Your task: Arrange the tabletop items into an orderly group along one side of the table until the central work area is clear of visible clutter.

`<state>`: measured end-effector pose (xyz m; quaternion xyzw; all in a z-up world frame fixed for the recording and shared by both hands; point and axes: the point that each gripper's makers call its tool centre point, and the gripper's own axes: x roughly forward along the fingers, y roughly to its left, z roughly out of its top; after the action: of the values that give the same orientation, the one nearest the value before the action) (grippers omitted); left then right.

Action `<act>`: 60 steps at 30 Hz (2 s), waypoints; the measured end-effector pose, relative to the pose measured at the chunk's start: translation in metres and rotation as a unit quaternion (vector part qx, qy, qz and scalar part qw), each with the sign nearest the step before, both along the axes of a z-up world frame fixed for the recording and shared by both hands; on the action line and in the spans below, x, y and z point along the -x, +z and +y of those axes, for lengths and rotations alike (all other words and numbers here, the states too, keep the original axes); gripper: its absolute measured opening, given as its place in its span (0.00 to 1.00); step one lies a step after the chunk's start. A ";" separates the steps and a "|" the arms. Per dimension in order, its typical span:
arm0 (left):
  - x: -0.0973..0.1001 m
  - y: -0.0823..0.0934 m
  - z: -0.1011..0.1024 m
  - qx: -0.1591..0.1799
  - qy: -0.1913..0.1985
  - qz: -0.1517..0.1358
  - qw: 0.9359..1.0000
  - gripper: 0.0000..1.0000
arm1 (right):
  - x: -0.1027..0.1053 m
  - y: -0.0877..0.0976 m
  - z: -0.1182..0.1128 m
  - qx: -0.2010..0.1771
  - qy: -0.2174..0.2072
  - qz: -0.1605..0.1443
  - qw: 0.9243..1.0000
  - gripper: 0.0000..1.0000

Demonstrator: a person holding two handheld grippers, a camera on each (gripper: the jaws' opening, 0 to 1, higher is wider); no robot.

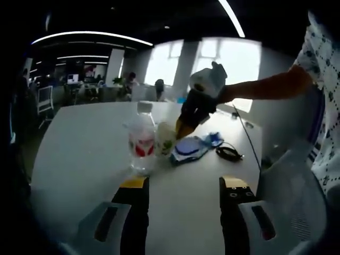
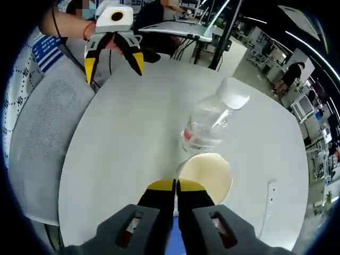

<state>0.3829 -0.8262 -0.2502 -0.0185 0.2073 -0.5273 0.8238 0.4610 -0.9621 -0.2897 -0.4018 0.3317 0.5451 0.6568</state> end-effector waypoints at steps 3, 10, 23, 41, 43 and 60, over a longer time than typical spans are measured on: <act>0.000 -0.001 0.000 -0.001 0.000 0.000 1.000 0.49 | 0.000 -0.005 0.000 0.011 0.012 -0.004 1.000 0.00; 0.000 -0.003 0.001 0.001 0.002 0.004 1.000 0.49 | -0.002 -0.009 0.004 0.022 0.027 -0.009 0.999 0.00; 0.000 -0.006 0.002 0.002 0.005 0.007 1.000 0.48 | -0.002 -0.018 0.004 0.041 0.050 -0.010 0.998 0.00; 0.003 -0.008 0.003 0.005 0.007 0.011 1.000 0.47 | 0.002 -0.023 0.009 0.053 0.065 -0.003 0.997 0.00; 0.003 -0.008 0.003 0.005 0.007 0.010 1.000 0.47 | 0.002 -0.025 0.009 0.053 0.066 -0.001 0.996 0.00; 0.001 -0.010 0.003 0.007 0.010 0.012 1.000 0.46 | 0.005 -0.025 0.011 0.048 0.068 0.011 0.996 0.00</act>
<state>0.3817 -0.8230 -0.2598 -0.0326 0.2128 -0.5203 0.8264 0.4561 -0.9516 -0.3150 -0.4489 0.3366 0.5763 0.5942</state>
